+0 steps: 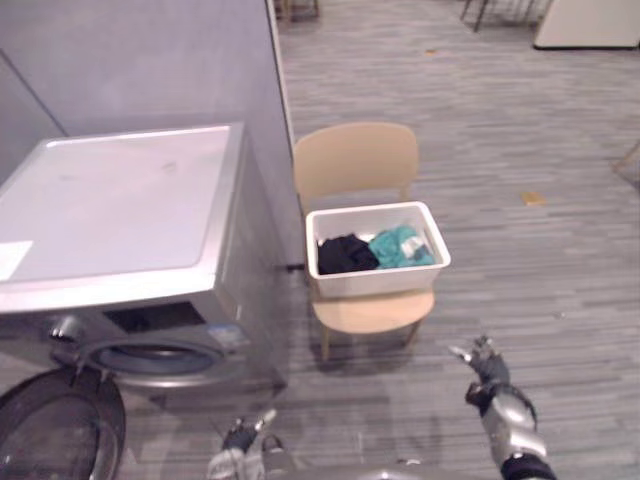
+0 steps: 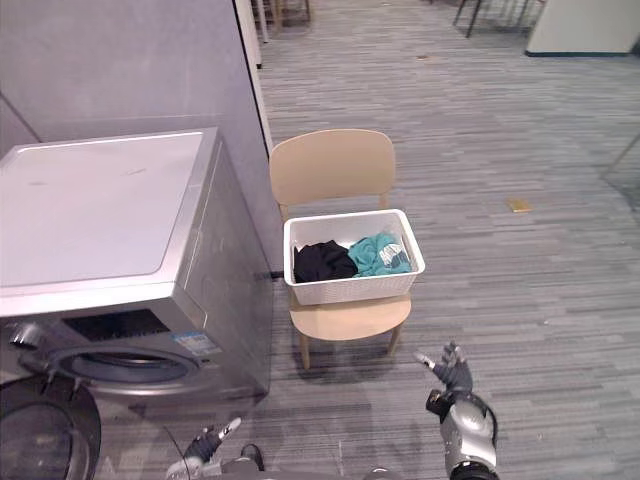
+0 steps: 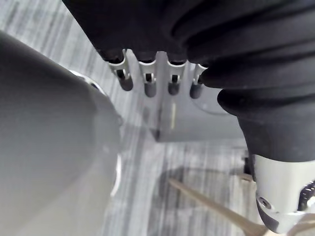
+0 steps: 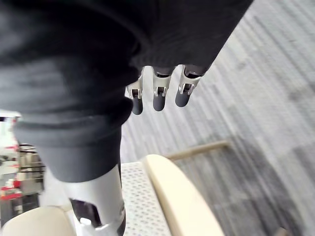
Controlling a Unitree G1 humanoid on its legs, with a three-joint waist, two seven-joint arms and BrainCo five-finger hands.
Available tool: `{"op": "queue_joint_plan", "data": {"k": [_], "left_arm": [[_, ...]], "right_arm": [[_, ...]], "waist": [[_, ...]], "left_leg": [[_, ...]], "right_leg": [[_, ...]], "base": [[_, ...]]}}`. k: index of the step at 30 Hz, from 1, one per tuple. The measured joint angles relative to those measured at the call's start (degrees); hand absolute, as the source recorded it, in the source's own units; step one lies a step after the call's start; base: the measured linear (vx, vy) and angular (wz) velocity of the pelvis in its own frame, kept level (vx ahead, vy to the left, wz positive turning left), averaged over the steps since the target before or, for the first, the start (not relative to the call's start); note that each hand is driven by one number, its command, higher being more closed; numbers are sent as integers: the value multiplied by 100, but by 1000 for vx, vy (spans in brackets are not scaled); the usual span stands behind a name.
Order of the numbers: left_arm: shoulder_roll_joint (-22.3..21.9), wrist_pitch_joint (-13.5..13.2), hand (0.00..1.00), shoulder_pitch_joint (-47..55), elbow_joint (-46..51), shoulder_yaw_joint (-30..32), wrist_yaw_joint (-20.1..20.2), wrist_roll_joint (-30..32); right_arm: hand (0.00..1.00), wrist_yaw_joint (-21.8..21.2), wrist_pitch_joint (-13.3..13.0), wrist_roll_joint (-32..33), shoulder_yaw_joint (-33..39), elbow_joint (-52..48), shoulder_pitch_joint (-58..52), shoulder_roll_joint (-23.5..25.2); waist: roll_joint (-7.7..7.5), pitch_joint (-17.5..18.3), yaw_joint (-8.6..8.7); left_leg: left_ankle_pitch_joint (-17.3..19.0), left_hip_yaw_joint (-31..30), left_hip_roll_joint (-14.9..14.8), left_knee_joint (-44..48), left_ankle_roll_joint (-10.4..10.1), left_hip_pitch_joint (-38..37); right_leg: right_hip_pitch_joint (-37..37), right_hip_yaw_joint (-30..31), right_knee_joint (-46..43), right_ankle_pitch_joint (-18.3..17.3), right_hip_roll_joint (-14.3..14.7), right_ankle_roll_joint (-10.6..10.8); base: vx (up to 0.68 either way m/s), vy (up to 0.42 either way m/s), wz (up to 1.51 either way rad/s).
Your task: Pick up the laundry basket with both hands and put the clothes into the washing machine.
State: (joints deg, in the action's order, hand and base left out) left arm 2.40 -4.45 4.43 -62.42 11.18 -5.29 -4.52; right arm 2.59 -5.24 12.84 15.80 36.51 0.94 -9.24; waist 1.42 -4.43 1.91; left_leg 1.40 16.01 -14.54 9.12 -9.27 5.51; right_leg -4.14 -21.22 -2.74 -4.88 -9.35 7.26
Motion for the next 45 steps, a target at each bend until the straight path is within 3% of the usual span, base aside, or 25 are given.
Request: {"op": "queue_joint_plan", "data": {"k": [1,2,3,4,6,12,14,19,22,25,26,27,28,29,32,38,39,40,41,42,43,44,45], "left_arm": [[101,14,0,46,-6,-12,12,103],[202,26,0,53,-15,-28,22,225],[291,27,0,52,-7,-28,31,379],[313,26,0,52,-3,-30,33,424],[365,25,0,60,0,-43,32,479],[336,-16,0,36,260,-526,30,496],[230,-55,0,-123,378,-691,26,473],[131,-250,0,-533,690,-910,-20,48],[166,-299,0,-601,802,-880,-116,-174],[226,-367,0,-683,870,-824,-139,-267],[216,-358,0,-771,867,-822,-143,-268],[261,-349,0,-846,855,-792,-166,-271],[290,-360,0,-871,894,-760,-194,-271],[323,-364,0,-977,917,-653,-250,-276],[239,-369,0,-1018,1136,-438,-261,-385],[114,-372,0,-1054,1390,-510,-264,-401],[122,-367,0,-1089,1523,-596,-289,-478],[145,-369,0,-1128,1542,-600,-315,-502],[176,-365,0,-1199,1601,-606,-358,-506],[180,-376,0,-1230,1766,-581,-387,-538],[193,-393,0,-1223,1893,-578,-371,-605],[229,-406,0,-1243,1937,-616,-364,-610],[199,-444,0,-1262,1991,-678,-360,-616]], "right_arm": [[0,-10,2,-80,-56,-329,-37,20],[0,-12,-11,-168,-76,-592,-53,24],[0,-6,-68,-281,-75,-840,-19,0],[0,-4,-85,-317,-75,-932,13,-20],[0,-7,-94,-459,-146,-1132,297,-100],[0,-8,-96,-917,-942,-1075,1543,-990],[0,-3,-98,-1029,-1204,-812,2346,-1465],[0,100,-98,-1140,-2223,876,5267,-2697],[0,82,-110,-1232,-2677,1250,6182,-2995],[0,43,-113,-1406,-3024,1458,6638,-3023],[0,-5,-130,-1467,-3052,1490,6700,-3025],[0,-40,-146,-1533,-3168,1487,6723,-3035],[0,-48,-157,-1558,-3229,1487,6727,-3051],[0,-79,-179,-1575,-3273,1468,6754,-3049],[0,-281,-167,-1642,-3692,1411,6717,-3054],[0,-289,-193,-1639,-3742,1086,6355,-3091],[0,-298,-257,-1642,-3839,981,6198,-3065],[0,-305,-288,-1644,-3887,980,6153,-3055],[0,-317,-288,-1647,-3889,990,6080,-3055],[0,-337,-265,-1678,-3887,987,6098,-2977],[0,-382,-239,-1696,-3900,997,6085,-2784],[0,-401,-204,-1698,-3906,1017,6050,-2726],[0,-405,-143,-1700,-3931,1075,5991,-2733]], "waist": [[-229,101,30],[-298,142,46],[-494,241,37],[-548,270,32],[-525,271,-14],[-200,70,-129],[-89,-212,-146],[58,-1113,-454],[132,-1485,-606],[244,-1748,-679],[265,-1852,-752],[191,-1926,-761],[117,-1967,-758],[29,-2087,-777],[155,-2293,-742],[156,-2293,-771],[129,-2293,-830],[106,-2282,-877],[4,-2279,-896],[-5,-2299,-945],[-12,-2307,-893],[-15,-2309,-870],[-17,-2311,-846]], "left_leg": [[7,173,272,-267,20,-143],[-31,252,450,-400,112,-170],[-85,331,642,-492,239,-180],[-78,343,698,-499,291,-176],[-51,447,789,-498,365,-230],[-130,339,747,-654,395,-55],[-217,262,676,-689,430,129],[-341,100,454,-513,444,748],[-341,-29,379,-309,444,1032],[-360,-127,241,-201,471,1261],[-361,-144,190,-194,473,1290],[-361,-171,233,-100,473,1443],[-356,-179,280,-23,466,1539],[-351,-188,296,130,460,1729],[-352,-160,-6,350,461,1995],[-352,-79,-161,582,462,2076],[-353,-94,-250,596,462,2104],[-353,-96,-268,608,462,2137],[-327,-92,-217,733,425,2233],[-209,-119,-354,1085,261,2447],[-148,-121,-528,1702,170,2907],[-78,-156,-514,1661,115,2990],[-118,-176,-369,1022,134,2937]], "right_leg": [[41,109,60,74,-208,127],[70,138,115,136,-360,205],[108,180,151,220,-522,311],[109,189,173,260,-579,343],[112,210,210,456,-666,380],[290,33,208,617,-582,318],[436,-96,190,699,-501,267],[1026,-225,-119,777,-363,159],[1291,-243,-432,776,-371,159],[1818,-249,-1235,741,-412,158],[2074,-241,-1468,506,-466,238],[2182,-274,-1143,458,-468,244],[2243,-274,-959,536,-491,187],[2256,-426,-797,538,-538,-26],[2463,-553,-1090,442,-355,-167],[2973,-661,-2483,312,-616,-322],[3402,-627,-2808,-5,-662,-196],[3383,-635,-2248,37,-578,-175],[3293,-647,-1411,474,-563,-218],[3306,-732,-1291,515,-506,-483],[3357,-724,-1326,512,-420,-553],[3352,-724,-1359,506,-410,-562],[3352,-720,-1461,503,-424,-560]], "base": [[169,221,-33],[290,278,-24],[241,210,-8],[257,218,-9],[142,114,-16],[69,-6,7],[-27,-48,19],[-79,-21,11],[-19,12,11],[9,17,5],[-4,-17,8],[-19,-37,19],[-18,-85,40],[8,-121,24],[47,-72,5],[112,-9,8],[76,-88,5],[88,-182,19],[55,-172,16],[89,-191,5],[63,-96,-10],[87,-8,-14],[103,118,-21]]}}
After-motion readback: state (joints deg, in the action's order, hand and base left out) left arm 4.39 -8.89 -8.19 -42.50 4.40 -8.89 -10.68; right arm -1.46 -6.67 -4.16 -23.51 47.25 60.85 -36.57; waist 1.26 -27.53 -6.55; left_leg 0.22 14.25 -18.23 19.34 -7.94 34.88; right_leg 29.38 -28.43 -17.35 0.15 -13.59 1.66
